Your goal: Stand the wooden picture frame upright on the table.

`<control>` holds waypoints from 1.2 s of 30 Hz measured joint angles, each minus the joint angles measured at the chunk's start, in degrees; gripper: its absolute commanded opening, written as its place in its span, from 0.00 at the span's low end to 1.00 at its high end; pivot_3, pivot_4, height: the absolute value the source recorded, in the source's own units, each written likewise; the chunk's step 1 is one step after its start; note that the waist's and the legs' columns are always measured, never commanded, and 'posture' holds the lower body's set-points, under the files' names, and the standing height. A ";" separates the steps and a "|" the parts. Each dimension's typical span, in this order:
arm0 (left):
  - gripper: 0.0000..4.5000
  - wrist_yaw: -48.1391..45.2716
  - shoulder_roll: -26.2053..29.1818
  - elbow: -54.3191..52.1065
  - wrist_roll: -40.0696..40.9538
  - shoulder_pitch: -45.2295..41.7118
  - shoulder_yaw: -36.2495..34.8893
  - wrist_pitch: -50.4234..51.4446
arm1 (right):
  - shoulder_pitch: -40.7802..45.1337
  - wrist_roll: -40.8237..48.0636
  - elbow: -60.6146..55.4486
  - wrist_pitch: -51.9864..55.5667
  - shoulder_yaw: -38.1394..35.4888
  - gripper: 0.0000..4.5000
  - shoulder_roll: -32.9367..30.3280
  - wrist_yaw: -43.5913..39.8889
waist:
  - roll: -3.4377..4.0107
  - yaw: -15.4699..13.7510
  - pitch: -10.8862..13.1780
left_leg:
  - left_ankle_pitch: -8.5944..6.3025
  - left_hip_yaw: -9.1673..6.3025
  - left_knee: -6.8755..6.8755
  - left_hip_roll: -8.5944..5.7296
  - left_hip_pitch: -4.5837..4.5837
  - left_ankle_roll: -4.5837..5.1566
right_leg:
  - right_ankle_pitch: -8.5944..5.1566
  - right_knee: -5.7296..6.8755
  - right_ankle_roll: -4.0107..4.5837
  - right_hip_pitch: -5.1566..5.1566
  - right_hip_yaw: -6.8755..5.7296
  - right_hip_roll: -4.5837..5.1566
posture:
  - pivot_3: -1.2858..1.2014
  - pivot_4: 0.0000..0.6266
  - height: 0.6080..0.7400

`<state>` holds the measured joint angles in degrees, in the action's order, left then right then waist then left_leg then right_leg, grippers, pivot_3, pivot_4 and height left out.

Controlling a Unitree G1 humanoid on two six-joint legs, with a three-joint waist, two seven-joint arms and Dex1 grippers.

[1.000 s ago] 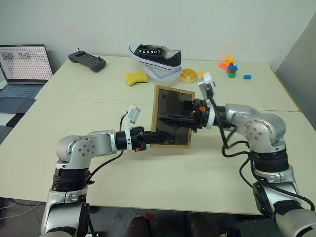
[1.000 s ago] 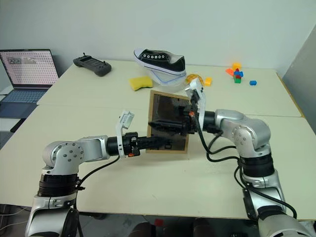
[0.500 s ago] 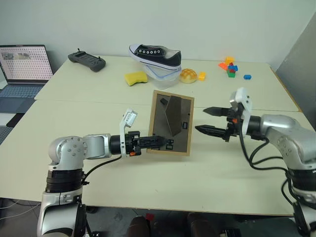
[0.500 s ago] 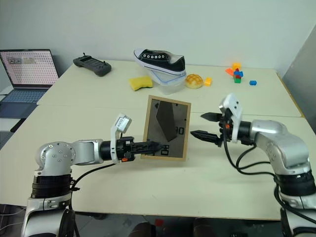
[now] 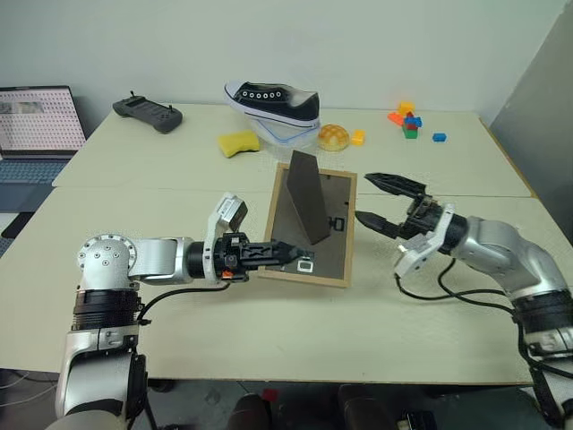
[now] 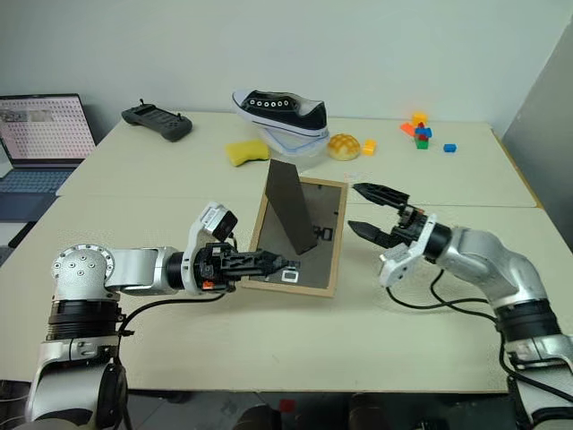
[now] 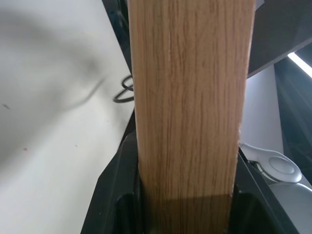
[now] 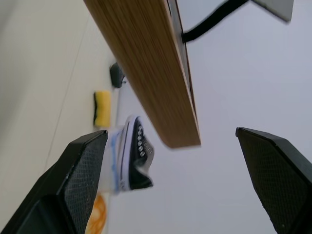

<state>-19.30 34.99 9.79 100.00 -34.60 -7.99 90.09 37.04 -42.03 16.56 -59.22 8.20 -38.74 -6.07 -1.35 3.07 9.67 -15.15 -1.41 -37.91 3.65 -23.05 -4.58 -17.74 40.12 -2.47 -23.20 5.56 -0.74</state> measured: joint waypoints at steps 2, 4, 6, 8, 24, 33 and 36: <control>0.29 2.88 1.71 -1.09 4.98 1.58 3.12 -2.36 | 1.80 -2.68 1.42 -1.54 1.62 0.99 1.73 3.24 | 0.00 0.00 0.00 | 0.00 -0.02 0.00 -0.01 0.01 0.00 | 0.00 0.01 0.01 0.00 -0.01 0.02 | 0.52 0.24 1.00; 0.29 4.48 2.59 -1.96 7.41 2.35 4.87 -3.98 | 2.90 -3.95 1.84 -2.34 2.47 0.95 2.75 5.00 | 0.00 0.00 0.00 | 0.00 -0.01 0.00 -0.01 0.01 0.00 | 0.00 0.02 0.01 0.00 -0.01 0.03 | 0.52 0.24 1.00; 0.29 5.82 3.74 -3.27 9.56 3.13 6.43 -5.72 | 4.42 -3.98 2.36 -3.38 3.60 0.88 3.20 5.55 | 0.00 0.00 0.00 | 0.00 0.00 -0.01 -0.04 0.01 0.00 | 0.00 0.01 0.01 0.02 0.01 0.05 | 0.52 0.24 1.00; 0.29 6.15 3.92 -3.97 10.80 3.25 6.71 -6.86 | 5.08 -3.77 2.59 -4.26 4.16 0.79 3.21 5.78 | 0.00 -0.27 0.00 | 0.00 -0.02 -0.02 -0.05 0.01 0.00 | 0.00 0.00 0.01 0.04 -0.03 0.05 | 0.52 0.24 1.00; 0.61 5.98 6.39 -9.80 12.54 5.50 8.23 -13.69 | 5.05 -1.41 6.22 -7.72 6.00 0.29 1.26 4.88 | 0.01 -0.08 -0.01 | 0.00 0.01 -0.01 -0.07 0.04 0.01 | 0.00 0.01 0.01 0.06 0.02 0.05 | 0.52 0.24 1.00; 1.00 5.94 12.49 -8.10 8.34 6.05 1.62 -19.42 | 2.38 21.40 8.76 0.51 8.74 0.28 -0.13 -9.06 | 0.00 0.19 0.00 | -0.01 -0.03 -0.02 -0.02 0.04 0.03 | 0.00 -0.02 0.02 0.11 -0.03 0.05 | 0.52 0.24 1.00; 1.00 3.98 14.98 -14.98 -1.08 8.24 -1.28 -22.15 | -0.42 38.92 5.88 15.79 9.32 0.28 3.48 -21.05 | 0.01 0.19 0.00 | -0.01 -0.05 -0.01 0.03 0.04 0.02 | 0.01 -0.02 0.02 0.12 -0.02 0.07 | 0.52 0.24 1.00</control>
<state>-15.32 49.97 -5.19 98.92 -26.37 -9.26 67.94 36.61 -3.11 22.44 -43.43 17.51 -35.26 -27.12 -1.34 3.25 9.67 -15.16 -1.46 -37.92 3.68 -23.01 -4.56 -17.74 40.10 -2.45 -23.09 5.54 -0.67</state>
